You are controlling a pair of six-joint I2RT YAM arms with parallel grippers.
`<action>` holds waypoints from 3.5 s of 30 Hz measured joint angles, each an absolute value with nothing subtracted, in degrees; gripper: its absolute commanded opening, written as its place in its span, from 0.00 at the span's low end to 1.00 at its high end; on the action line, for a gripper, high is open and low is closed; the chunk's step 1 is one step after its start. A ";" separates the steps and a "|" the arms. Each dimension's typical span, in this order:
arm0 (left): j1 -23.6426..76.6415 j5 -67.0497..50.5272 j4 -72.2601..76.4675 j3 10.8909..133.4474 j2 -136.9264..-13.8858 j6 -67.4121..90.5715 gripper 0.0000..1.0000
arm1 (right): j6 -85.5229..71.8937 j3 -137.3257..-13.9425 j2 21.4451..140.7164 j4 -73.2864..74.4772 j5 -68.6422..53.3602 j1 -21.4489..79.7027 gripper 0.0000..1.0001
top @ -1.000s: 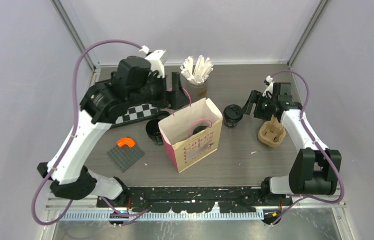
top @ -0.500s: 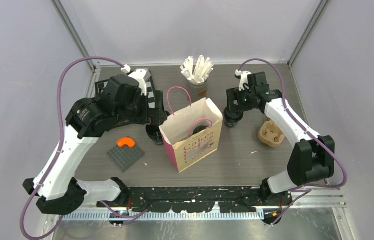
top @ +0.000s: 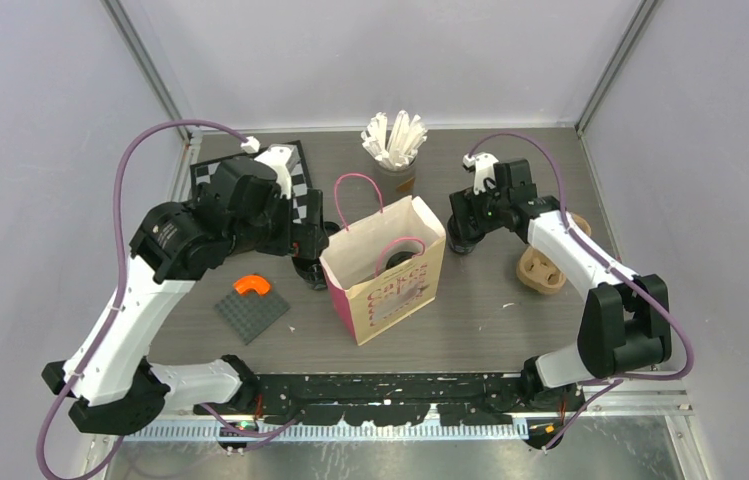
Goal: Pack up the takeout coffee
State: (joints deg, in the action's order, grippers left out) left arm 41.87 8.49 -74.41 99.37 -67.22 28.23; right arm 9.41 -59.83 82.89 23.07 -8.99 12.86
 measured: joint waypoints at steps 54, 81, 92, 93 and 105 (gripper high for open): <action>41.87 5.91 -72.64 93.47 -64.66 34.46 0.78 | 7.22 -58.52 78.61 23.94 -4.14 14.57 0.73; 41.87 -3.07 -68.99 90.37 -71.72 35.77 0.22 | -5.93 -94.72 58.37 56.73 -5.89 16.58 0.73; 41.87 -10.90 -61.78 89.73 -72.86 22.52 0.19 | -7.01 -92.27 52.93 56.90 -18.65 16.93 0.73; 41.87 -12.10 -60.53 89.21 -72.73 21.61 0.19 | -6.46 -91.85 52.53 56.80 -20.10 16.93 0.73; 41.43 -21.28 -53.15 86.52 -73.12 14.50 0.21 | -3.29 -83.64 51.46 47.24 -27.49 17.98 0.73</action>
